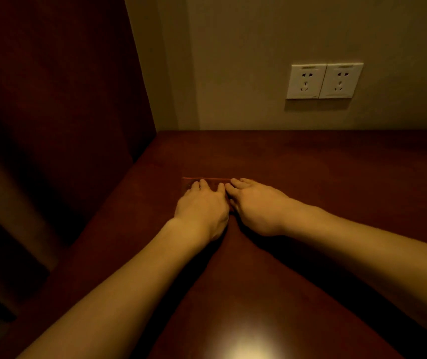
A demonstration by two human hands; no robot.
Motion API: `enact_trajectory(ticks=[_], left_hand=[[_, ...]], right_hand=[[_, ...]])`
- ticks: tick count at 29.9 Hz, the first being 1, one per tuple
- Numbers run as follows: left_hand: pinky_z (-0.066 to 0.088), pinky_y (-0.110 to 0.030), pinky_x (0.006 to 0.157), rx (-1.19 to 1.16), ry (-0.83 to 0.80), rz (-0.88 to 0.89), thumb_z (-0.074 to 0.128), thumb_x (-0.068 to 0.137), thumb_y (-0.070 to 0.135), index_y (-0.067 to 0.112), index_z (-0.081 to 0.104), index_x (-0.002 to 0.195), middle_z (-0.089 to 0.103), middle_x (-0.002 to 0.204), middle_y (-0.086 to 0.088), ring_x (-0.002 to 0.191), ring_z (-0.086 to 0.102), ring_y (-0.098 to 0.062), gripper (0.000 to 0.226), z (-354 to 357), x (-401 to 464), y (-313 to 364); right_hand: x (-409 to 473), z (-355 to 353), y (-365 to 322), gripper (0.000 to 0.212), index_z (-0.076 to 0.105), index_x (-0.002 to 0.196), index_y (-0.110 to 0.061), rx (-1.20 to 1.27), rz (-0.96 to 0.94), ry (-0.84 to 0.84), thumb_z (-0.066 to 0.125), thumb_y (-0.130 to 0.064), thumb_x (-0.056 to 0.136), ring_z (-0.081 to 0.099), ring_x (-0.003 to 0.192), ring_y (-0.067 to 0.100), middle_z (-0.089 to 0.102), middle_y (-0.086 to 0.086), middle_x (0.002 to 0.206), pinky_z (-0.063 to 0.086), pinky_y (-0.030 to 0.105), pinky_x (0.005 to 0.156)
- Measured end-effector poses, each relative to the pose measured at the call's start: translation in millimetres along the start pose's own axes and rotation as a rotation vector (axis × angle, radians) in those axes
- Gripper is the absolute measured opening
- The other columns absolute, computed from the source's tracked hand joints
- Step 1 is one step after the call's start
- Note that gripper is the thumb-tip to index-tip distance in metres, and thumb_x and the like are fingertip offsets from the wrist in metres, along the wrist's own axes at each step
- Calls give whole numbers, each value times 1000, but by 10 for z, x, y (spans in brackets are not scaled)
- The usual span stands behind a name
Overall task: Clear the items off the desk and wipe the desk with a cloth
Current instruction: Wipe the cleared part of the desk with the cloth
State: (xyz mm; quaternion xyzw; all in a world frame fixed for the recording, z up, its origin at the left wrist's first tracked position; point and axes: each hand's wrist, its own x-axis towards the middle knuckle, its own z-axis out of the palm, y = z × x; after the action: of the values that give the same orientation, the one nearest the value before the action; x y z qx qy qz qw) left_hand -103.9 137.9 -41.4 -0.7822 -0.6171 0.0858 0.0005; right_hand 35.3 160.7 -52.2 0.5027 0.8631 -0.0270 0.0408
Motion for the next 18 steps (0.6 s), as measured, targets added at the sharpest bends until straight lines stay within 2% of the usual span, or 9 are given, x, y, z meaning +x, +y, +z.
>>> enact_trajectory(ticks=[7, 10, 11, 15, 18], left_hand=[[26, -48, 112, -13, 7, -19, 27, 99, 28, 12, 11, 151, 18, 150, -32, 138, 22, -44, 57, -65, 781, -165], [35, -50, 106, 29, 40, -27, 26, 97, 29, 9, 21, 148, 30, 146, -28, 131, 31, -46, 55, -33, 997, -221], [36, -49, 104, 36, 58, -43, 26, 97, 29, 9, 23, 147, 34, 144, -27, 130, 34, -45, 54, -41, 1010, -225], [28, -47, 110, -1, 54, -48, 22, 100, 27, 12, 13, 151, 26, 147, -32, 136, 27, -44, 54, -72, 892, -173], [37, -47, 101, -4, 85, -62, 24, 98, 28, 9, 26, 147, 38, 141, -27, 127, 38, -44, 53, -29, 708, -124]], right_hand=[[642, -61, 329, 59, 13, 153, -8, 21, 27, 2, 30, -29, 100, 14, 147, 31, 13, 16, 160, 19, 44, 118], [795, -99, 393, 58, 13, 152, -9, 35, 37, 2, 29, -28, 101, 14, 147, 30, 13, 15, 160, 18, 43, 119], [808, -113, 397, 56, 14, 152, -8, 35, 39, 4, 28, -28, 102, 14, 147, 31, 14, 16, 160, 17, 43, 119], [716, -153, 346, 53, 14, 153, -9, 59, 55, 2, 24, -27, 104, 13, 147, 32, 12, 16, 160, 14, 42, 120], [525, -158, 239, 55, 12, 153, -8, 37, 43, -24, 26, -26, 103, 14, 147, 33, 11, 18, 160, 15, 42, 120]])
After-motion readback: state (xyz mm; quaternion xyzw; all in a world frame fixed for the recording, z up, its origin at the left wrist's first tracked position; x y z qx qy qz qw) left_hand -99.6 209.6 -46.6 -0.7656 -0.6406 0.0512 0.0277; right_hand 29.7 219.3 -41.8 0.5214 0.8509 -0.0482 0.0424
